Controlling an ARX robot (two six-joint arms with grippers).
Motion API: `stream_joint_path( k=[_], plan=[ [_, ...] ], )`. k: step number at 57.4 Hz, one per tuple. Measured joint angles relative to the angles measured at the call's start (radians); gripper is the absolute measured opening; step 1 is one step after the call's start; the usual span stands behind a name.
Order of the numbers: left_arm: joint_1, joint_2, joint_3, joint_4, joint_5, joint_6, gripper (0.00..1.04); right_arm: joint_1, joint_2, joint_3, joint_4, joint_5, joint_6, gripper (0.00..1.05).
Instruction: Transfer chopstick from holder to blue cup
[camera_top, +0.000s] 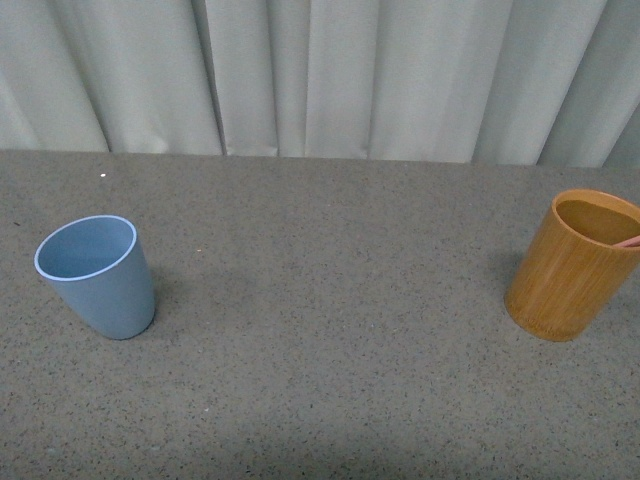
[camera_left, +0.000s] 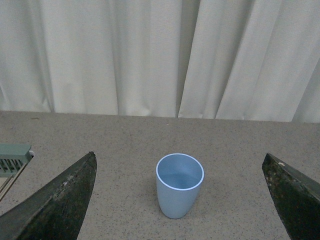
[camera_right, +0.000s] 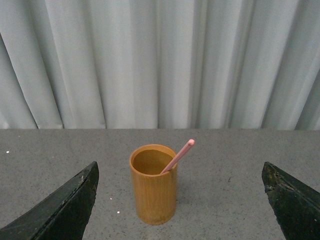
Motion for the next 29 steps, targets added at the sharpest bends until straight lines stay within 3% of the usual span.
stream_joint_path(
  k=[29],
  plan=[
    [0.0,0.0,0.0,0.0,0.0,0.0,0.98,0.0,0.0,0.0,0.0,0.0,0.0,0.95]
  ],
)
